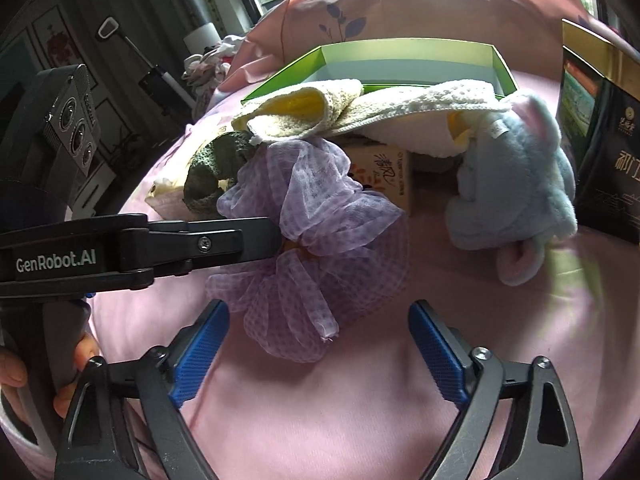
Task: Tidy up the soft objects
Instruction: 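Grasp the lavender mesh bath puff with the left gripper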
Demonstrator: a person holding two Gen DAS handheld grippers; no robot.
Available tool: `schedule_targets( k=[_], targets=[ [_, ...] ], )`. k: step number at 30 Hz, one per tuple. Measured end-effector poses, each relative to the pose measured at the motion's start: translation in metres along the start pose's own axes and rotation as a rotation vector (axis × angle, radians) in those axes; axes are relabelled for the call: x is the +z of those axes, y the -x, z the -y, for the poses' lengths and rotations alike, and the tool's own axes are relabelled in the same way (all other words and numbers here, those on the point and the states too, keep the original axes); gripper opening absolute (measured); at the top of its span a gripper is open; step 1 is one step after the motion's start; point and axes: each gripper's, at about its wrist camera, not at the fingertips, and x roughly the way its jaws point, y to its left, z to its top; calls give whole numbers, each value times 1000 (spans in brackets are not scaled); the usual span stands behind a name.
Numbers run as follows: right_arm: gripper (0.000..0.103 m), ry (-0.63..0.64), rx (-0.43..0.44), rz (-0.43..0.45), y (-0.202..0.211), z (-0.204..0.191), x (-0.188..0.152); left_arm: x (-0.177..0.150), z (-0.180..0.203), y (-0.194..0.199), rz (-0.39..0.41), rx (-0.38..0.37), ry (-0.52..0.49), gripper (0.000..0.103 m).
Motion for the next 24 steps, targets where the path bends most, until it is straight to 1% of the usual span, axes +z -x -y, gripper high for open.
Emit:
schedule_targets(
  k=[1, 2, 3, 4, 5, 6, 7, 9, 13, 16, 19, 21, 24],
  targets=[
    [61, -5, 12, -17, -4, 1, 1, 0, 0, 0, -1, -8, -1, 43],
    [47, -15, 26, -32, -7, 3, 1, 0, -1, -1, -2, -14, -4, 35],
    [35, -25, 38, -39, -9, 5, -1, 0, -1, -1, -3, -23, -3, 29],
    [32, -29, 44, -36, -9, 6, -2, 0, -1, 0, -5, -34, 0, 26],
    [26, -30, 48, -29, -8, 6, -4, 2, -2, -2, -6, -40, -1, 23],
    [18, -31, 56, -26, -5, 6, -4, 1, -1, -1, -5, -48, -4, 20],
    [16, -30, 62, -25, -3, 5, -5, 1, 0, -1, -4, -56, -6, 17],
    [14, -18, 60, -19, 3, 2, -7, -1, 1, 2, -5, -73, -16, 12],
    [13, 4, 67, -14, 22, -7, -6, -7, 9, 15, -1, -115, -45, 11],
    [13, 40, 73, 33, 45, -16, 1, -8, 21, 37, 37, -150, -90, 11],
    [13, 60, 78, 90, 66, -19, 15, 1, 32, 57, 79, -181, -120, 11],
    [13, 80, 70, 134, 75, -21, 28, 11, 43, 66, 104, -182, -150, 11],
    [13, 111, 46, 193, 83, -23, 51, 34, 51, 75, 125, -191, -166, 11]
  ],
)
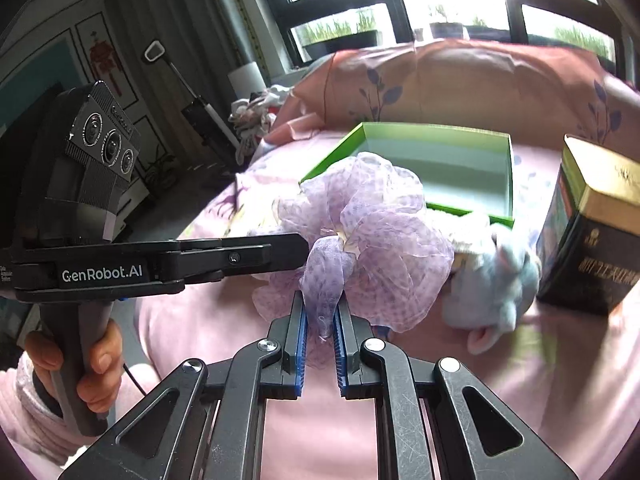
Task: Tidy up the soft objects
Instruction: 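Grasp the lavender mesh bath puff with the left gripper, then carry the bath puff into the green box and open the left gripper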
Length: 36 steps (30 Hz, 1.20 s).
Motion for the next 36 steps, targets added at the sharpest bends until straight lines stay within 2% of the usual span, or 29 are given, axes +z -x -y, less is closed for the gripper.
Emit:
schedule_targets(
  k=[4, 9, 17, 19, 20, 21, 23, 28, 33, 36],
  targets=[
    [13, 49, -40, 46, -2, 7, 29, 35, 3, 1, 35, 13, -27, 11],
    [13, 62, -76, 52, -26, 21, 65, 74, -9, -22, 38, 65, -21, 12],
    [13, 24, -143, -9, -87, 55, 92, 120, -47, -78, -6, 171, 50, 13],
    [14, 21, -174, -29, -101, 62, 95, 125, -56, -91, -21, 215, 63, 20],
    [18, 16, -193, -51, -108, 66, 96, 126, -62, -98, -33, 228, 77, 37],
    [25, 9, -217, -73, -113, 70, 95, 128, -67, -103, -43, 246, 91, 64],
    [39, -4, -260, -98, -119, 77, 93, 128, -74, -107, -49, 293, 120, 92],
    [45, -23, -273, -68, -98, 83, 85, 123, -83, -96, -44, 291, 154, 99],
    [64, -15, -256, -3, -58, 74, 70, 109, -75, -64, 9, 303, 133, 102],
    [64, -10, -249, 20, -36, 67, 57, 98, -66, -47, 35, 329, 106, 102]
  ],
)
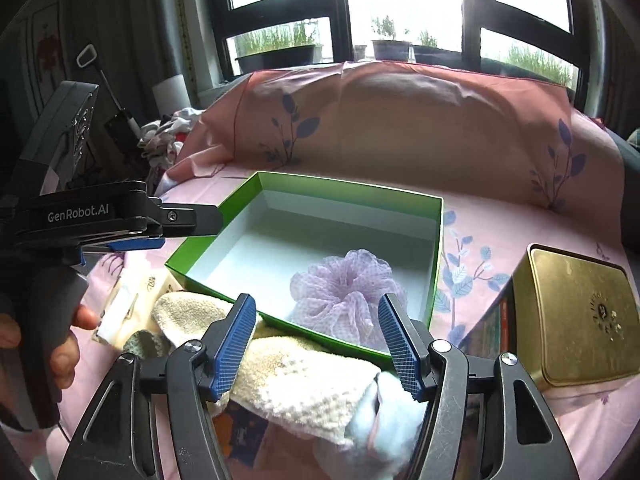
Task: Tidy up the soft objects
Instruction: 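Carry the bath puff into the green box and open the left gripper, then move the left gripper to the orange juice carton and grasp it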
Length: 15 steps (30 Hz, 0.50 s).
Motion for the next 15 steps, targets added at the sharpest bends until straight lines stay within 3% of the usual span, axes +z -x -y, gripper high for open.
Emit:
schedule_targets(
  k=[4, 6, 7, 11, 15],
  targets=[
    [65, -3, 1, -2, 22, -3, -18, -20, 6, 18, 23, 51, -24, 102],
    [83, -10, -11, -1, 30, -4, -27, -31, 9, 25, 31, 75, -36, 102],
    [86, -12, -19, 7, 35, -4, -33, -37, 10, 29, 37, 84, -46, 102],
    [86, -19, -25, 0, 44, -8, -49, -61, 17, 36, 40, 116, -98, 102],
    [86, -20, -19, -29, 46, -14, -67, -81, 14, 38, 13, 87, -98, 102]
  ],
)
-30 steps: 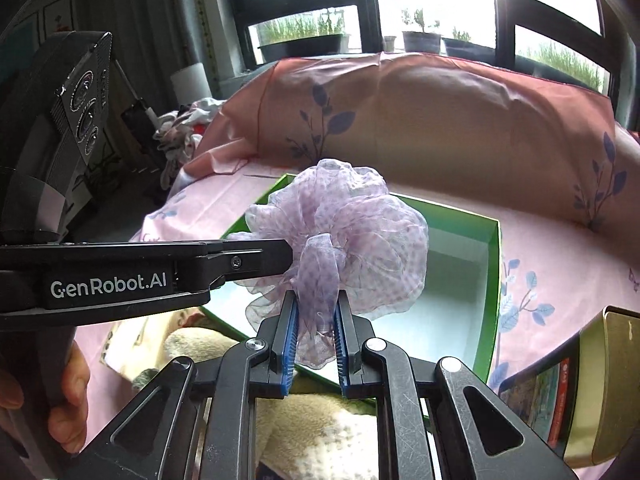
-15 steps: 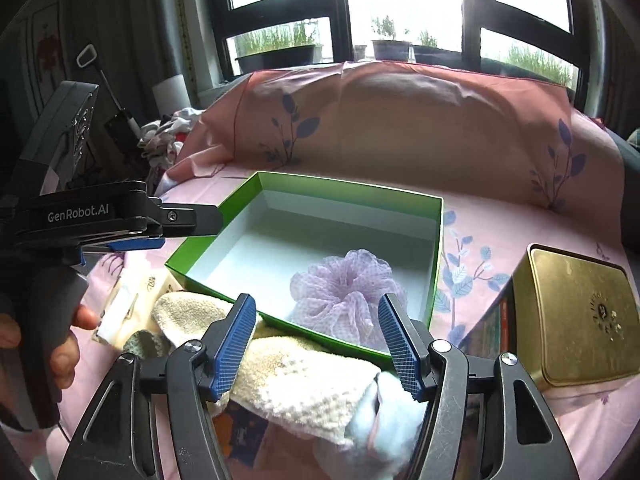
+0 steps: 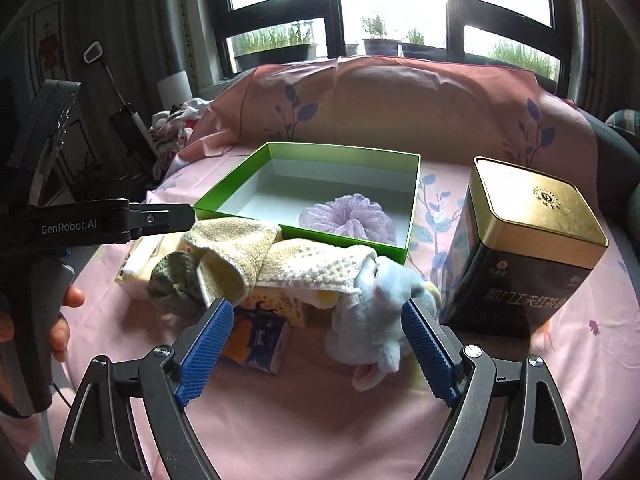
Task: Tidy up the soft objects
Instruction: 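Move the left gripper to the orange juice carton and grasp it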
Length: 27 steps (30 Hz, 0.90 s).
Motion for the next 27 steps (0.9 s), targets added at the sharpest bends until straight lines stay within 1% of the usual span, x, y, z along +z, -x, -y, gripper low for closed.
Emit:
schedule_targets(
  k=[2, 9, 13, 17, 22, 27],
  targets=[
    [86, -7, 22, -16, 0, -1, -10, -10, -1, 1, -17, -9, 3, 102],
    [86, -15, 72, -92, -9, -5, -42, -48, 4, 0, -58, -16, -41, 102],
    [86, -15, 93, -118, -18, -11, -51, -64, 3, -11, -108, -63, -18, 102],
    [87, -7, 109, -139, -27, -16, -58, -77, 2, -25, -143, -89, -2, 102],
    [86, 11, 120, -163, -38, -21, -63, -81, 3, -38, -160, -85, -3, 102],
    [87, 2, 135, -169, -50, -19, -64, -75, 10, -46, -146, -68, -30, 102]
  ],
)
